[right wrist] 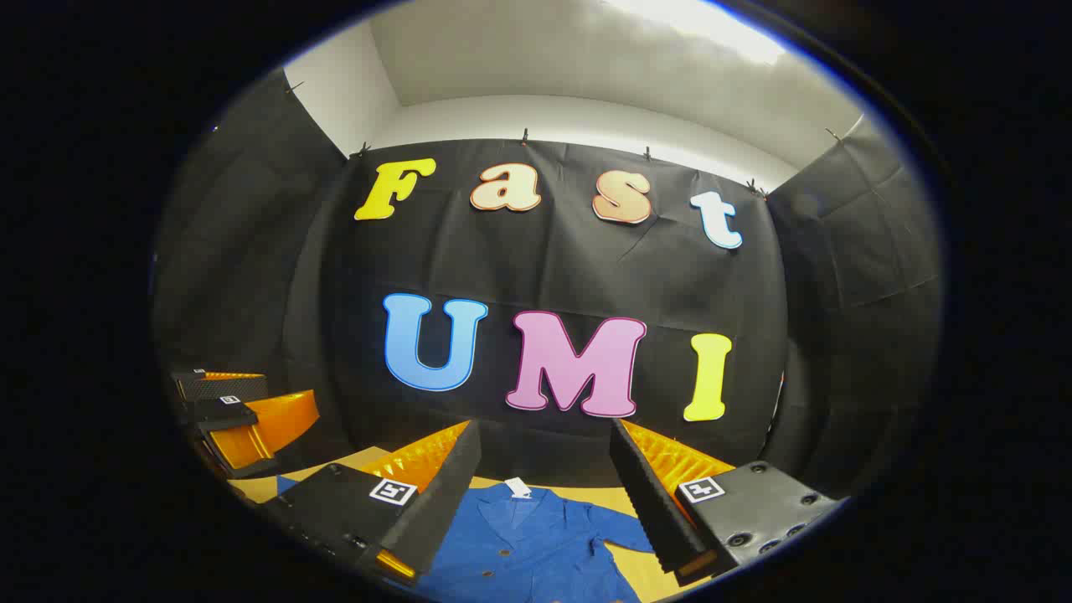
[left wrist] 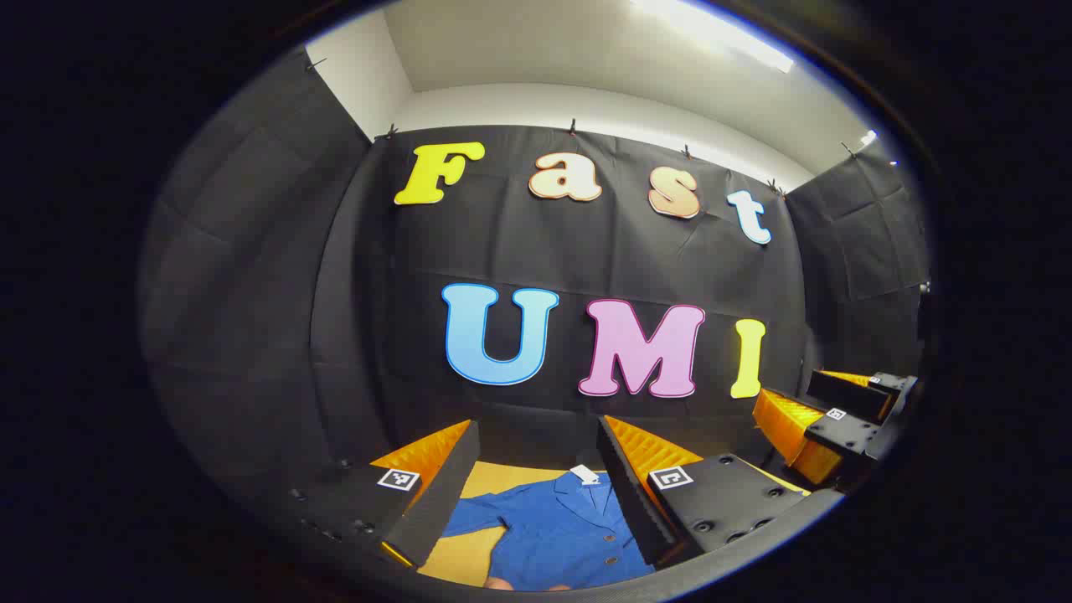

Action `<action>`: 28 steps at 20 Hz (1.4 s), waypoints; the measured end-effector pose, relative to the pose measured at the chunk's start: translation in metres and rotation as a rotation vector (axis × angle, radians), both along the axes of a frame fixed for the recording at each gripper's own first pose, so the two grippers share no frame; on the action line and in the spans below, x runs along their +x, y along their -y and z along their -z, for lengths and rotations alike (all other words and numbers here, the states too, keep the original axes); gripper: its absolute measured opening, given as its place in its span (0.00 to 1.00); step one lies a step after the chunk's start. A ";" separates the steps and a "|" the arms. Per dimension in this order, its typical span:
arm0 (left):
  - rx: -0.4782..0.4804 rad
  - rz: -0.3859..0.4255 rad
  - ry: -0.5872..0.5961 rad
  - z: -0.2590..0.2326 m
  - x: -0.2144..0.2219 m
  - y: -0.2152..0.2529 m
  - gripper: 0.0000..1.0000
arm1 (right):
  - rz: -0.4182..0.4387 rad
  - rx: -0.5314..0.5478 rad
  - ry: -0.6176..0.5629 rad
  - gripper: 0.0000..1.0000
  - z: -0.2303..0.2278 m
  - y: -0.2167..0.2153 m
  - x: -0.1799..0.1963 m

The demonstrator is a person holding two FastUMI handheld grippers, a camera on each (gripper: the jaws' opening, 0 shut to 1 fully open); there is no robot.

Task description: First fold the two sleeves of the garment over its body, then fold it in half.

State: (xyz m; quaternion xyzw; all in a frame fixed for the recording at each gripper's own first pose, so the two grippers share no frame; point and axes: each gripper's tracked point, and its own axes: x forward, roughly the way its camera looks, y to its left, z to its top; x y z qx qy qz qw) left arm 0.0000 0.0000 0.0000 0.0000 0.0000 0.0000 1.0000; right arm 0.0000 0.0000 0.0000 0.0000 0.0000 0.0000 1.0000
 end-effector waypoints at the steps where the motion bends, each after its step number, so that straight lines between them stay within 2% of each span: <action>1: 0.003 0.004 -0.004 0.001 0.001 -0.002 0.82 | 0.007 0.000 0.002 0.98 -0.001 0.002 0.002; 7: 0.015 0.015 -0.010 0.000 0.004 -0.005 0.82 | 0.028 0.034 -0.031 0.98 0.010 0.003 0.006; 17: 0.021 0.016 -0.005 -0.003 0.008 0.001 0.82 | 0.023 0.041 -0.006 0.98 0.002 0.010 0.003; 25: -0.016 0.072 -0.034 0.007 0.005 0.016 0.82 | 0.070 0.043 0.010 0.97 -0.005 0.030 -0.004; 28: -0.012 0.079 -0.038 0.011 0.007 0.015 0.82 | 0.080 0.025 -0.022 0.97 0.005 0.034 -0.004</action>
